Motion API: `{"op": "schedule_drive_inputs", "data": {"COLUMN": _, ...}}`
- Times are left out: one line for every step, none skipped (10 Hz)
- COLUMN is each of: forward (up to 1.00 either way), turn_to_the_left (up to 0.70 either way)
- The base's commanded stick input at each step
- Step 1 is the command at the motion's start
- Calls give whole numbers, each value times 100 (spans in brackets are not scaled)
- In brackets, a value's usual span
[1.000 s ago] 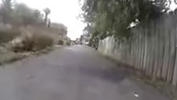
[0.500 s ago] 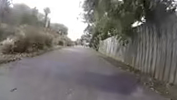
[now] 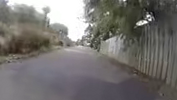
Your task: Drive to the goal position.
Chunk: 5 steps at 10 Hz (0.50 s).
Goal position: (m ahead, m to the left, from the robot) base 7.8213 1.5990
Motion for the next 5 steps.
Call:
{"op": "schedule_drive_inputs", "data": {"forward": 100, "turn_to_the_left": 0}}
{"op": "schedule_drive_inputs", "data": {"forward": 100, "turn_to_the_left": 0}}
{"op": "schedule_drive_inputs", "data": {"forward": 100, "turn_to_the_left": 0}}
{"op": "schedule_drive_inputs", "data": {"forward": 100, "turn_to_the_left": 0}}
{"op": "schedule_drive_inputs", "data": {"forward": 100, "turn_to_the_left": 0}}
